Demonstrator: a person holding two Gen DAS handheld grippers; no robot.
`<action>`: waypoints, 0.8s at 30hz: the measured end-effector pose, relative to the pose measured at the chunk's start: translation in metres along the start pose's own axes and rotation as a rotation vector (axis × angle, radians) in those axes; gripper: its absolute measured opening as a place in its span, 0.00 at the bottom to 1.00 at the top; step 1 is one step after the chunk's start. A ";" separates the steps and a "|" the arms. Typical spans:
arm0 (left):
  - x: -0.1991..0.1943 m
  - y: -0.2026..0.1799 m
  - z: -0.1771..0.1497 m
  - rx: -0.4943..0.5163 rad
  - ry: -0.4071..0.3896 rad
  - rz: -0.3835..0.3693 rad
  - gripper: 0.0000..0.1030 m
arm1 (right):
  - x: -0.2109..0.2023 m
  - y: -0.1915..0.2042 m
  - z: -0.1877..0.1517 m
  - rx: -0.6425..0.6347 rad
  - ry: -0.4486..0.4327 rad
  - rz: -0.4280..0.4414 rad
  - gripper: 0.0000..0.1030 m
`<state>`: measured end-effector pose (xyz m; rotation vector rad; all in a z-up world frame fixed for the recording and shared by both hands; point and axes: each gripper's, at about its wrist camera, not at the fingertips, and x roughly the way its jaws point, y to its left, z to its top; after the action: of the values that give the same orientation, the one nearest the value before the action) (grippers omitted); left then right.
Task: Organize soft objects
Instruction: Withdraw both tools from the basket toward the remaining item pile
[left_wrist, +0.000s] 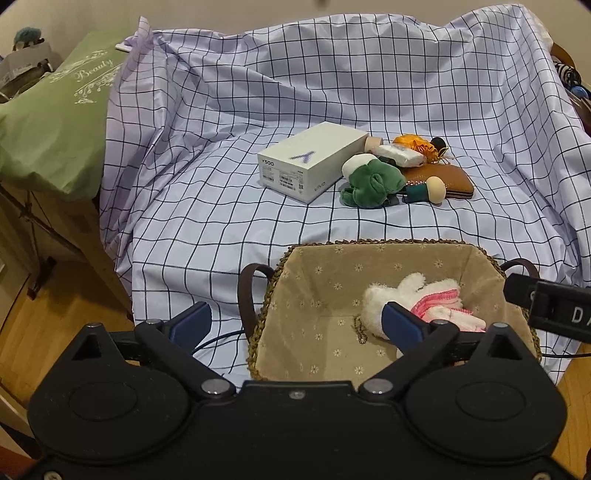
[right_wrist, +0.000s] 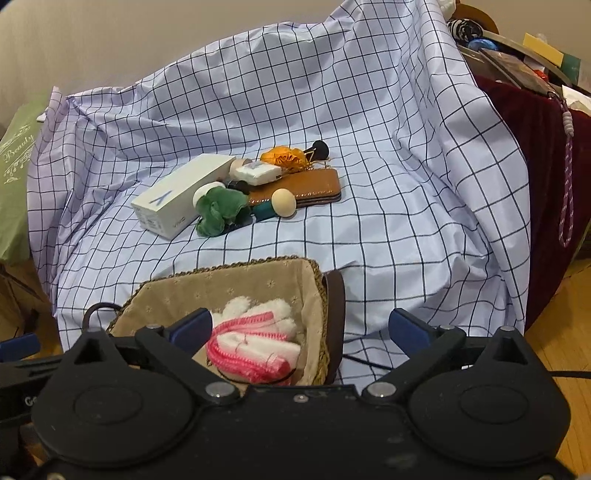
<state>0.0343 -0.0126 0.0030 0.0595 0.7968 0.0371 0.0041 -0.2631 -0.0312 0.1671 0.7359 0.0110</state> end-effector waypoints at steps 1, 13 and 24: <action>0.001 0.000 0.002 0.003 0.001 -0.002 0.93 | 0.001 0.000 0.001 -0.003 -0.001 0.002 1.00; 0.023 -0.007 0.027 0.043 0.029 -0.038 0.94 | 0.026 0.002 0.028 -0.004 0.006 0.028 1.00; 0.055 -0.015 0.057 0.080 0.055 -0.085 0.94 | 0.059 -0.005 0.061 0.007 0.031 0.006 1.00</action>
<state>0.1135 -0.0272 0.0024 0.1004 0.8547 -0.0743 0.0890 -0.2732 -0.0270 0.1759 0.7665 0.0169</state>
